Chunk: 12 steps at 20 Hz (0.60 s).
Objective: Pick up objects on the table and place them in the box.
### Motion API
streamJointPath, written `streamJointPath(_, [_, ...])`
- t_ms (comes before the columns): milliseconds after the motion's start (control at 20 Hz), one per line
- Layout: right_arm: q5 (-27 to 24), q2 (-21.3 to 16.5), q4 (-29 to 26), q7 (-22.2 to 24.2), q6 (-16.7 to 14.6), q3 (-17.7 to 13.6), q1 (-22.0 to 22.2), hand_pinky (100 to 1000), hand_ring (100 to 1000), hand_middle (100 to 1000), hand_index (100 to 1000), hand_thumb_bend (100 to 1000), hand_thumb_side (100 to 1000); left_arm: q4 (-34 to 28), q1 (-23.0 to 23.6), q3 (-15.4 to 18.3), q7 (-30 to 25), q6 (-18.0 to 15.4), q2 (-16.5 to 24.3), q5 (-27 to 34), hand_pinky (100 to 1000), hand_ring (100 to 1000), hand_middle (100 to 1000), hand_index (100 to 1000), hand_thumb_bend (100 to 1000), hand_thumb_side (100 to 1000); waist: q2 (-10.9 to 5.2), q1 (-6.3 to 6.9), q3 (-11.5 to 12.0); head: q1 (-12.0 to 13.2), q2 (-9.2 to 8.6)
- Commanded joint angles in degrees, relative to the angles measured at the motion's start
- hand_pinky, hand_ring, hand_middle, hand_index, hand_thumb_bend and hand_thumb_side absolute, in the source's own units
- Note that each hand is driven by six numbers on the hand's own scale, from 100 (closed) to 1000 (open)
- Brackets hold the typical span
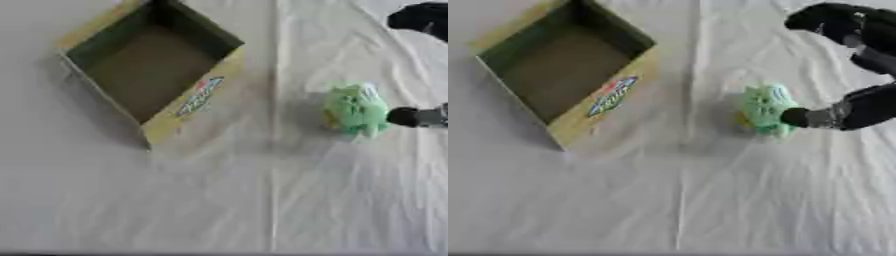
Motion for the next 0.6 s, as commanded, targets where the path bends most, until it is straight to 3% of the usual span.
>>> streamJointPath(50, [-1.15,-2.24,-0.85,0.47,-0.14,0.09,-1.43,957,988,935,1000,608,821,-0.96,-0.82,0.21,-0.11,0.03,1.98,0.24,476,695,890,1000,429,848,-1.42,0.12,0.25,-0.40,-1.70])
streamJointPath(250, [-1.45,-2.10,-0.85,0.99,0.21,1.29,-3.27,955,987,932,1000,599,823,-0.96,-1.11,0.06,0.01,-0.01,1.72,0.50,467,693,888,1000,423,848,-1.42,0.21,0.60,-0.60,-2.29])
streamJointPath(600, [-1.33,-1.81,-0.85,3.63,2.73,4.60,-6.12,950,987,929,1000,601,806,-0.96,-2.04,-0.56,0.16,0.08,1.41,0.89,464,690,885,1000,414,847,-1.41,-0.01,0.99,-1.36,-1.78])
